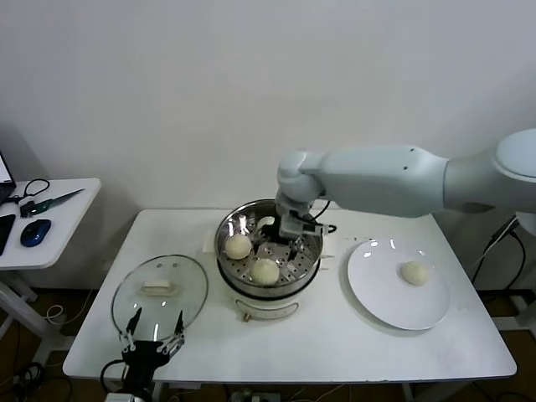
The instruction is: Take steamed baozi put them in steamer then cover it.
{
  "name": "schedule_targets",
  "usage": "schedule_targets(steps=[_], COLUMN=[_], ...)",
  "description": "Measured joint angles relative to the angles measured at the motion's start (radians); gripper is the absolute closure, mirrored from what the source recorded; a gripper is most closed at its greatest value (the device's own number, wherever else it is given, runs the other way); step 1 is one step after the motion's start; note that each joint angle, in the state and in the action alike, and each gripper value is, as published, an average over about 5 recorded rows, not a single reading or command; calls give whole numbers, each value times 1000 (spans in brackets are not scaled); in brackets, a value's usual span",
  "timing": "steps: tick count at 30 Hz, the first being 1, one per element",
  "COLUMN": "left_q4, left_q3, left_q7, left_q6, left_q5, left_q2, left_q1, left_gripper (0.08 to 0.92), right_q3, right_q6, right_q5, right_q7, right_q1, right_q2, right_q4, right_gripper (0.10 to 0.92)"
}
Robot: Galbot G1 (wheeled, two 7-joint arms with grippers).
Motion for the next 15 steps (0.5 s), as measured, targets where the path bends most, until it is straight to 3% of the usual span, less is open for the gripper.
schedule_targets(steps=[7,15], left_q4=[-1,-1], left_q3=[1,2], left_q7=[1,7], left_q6=[0,-1], left_q5=[0,-7], left_q2=[-1,-1], left_q1=[-5,-16], left_gripper=[177,177], right_q3=[-117,-173], right_q6=[-85,-274], right_q5=[183,245], right_q7=[-89,-111], right_q1=[107,84], right_q2=[-150,-379], right_q4=[-56,-110], right_gripper=[203,203])
